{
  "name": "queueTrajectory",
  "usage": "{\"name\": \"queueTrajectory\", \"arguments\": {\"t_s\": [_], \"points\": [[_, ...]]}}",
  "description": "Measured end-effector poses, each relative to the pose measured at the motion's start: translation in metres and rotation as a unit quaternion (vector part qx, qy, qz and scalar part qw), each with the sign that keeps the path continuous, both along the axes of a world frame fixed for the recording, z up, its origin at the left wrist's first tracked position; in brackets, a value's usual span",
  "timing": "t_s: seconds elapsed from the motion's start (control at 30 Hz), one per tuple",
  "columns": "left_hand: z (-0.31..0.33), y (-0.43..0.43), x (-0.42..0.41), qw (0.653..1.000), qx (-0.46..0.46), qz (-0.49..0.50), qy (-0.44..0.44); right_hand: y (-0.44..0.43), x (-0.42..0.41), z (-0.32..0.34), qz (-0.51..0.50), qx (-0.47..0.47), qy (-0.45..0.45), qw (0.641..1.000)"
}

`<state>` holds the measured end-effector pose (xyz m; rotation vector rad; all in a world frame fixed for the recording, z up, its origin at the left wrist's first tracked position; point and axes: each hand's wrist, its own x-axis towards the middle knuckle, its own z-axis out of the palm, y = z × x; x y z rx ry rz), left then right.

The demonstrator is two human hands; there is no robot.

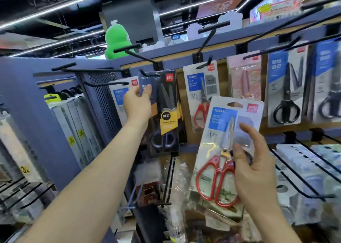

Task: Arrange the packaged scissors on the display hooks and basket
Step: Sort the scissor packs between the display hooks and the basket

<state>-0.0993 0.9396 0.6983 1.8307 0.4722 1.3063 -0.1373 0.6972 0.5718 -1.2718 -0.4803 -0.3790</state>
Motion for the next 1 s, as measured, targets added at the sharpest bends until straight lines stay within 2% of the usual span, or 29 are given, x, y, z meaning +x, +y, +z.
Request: {"name": "queueTrajectory", "arguments": {"t_s": [0.17,0.3,0.43,0.53,0.57,0.63,0.7,0.73,0.8,0.9,1.0], "points": [[-0.005,-0.002,0.021,0.998,-0.037,0.038,0.019,-0.01,0.007,-0.005,0.035,0.044,0.026,0.998],[-0.008,-0.013,0.003,0.998,-0.01,0.049,-0.022,-0.01,0.004,-0.001,0.07,0.05,0.043,0.995],[-0.04,-0.037,-0.034,0.994,0.099,-0.012,-0.042,-0.008,0.005,0.001,0.088,0.051,0.048,0.994],[-0.067,-0.051,-0.057,0.97,0.235,0.015,0.052,-0.005,0.003,0.005,0.108,0.059,0.048,0.991],[-0.072,-0.054,-0.062,0.97,0.232,0.014,0.068,-0.003,0.003,0.005,0.11,0.057,0.047,0.991],[-0.073,-0.065,-0.075,0.987,0.106,-0.104,0.063,0.001,0.002,0.006,0.114,0.057,0.039,0.991],[-0.073,-0.081,-0.086,0.961,-0.051,-0.264,0.058,0.006,0.001,0.007,0.118,0.058,0.033,0.991],[-0.074,-0.089,-0.091,0.948,-0.075,-0.303,0.062,0.007,0.001,0.006,0.12,0.058,0.033,0.991],[-0.079,-0.098,-0.095,0.947,-0.07,-0.308,0.055,0.01,0.001,0.005,0.126,0.05,0.029,0.99],[-0.085,-0.098,-0.087,0.968,-0.098,-0.231,0.007,0.011,0.0,0.004,0.147,0.027,0.025,0.988],[-0.09,-0.096,-0.084,0.972,-0.123,-0.202,0.006,0.006,-0.002,0.004,0.178,0.003,0.037,0.983]]}}
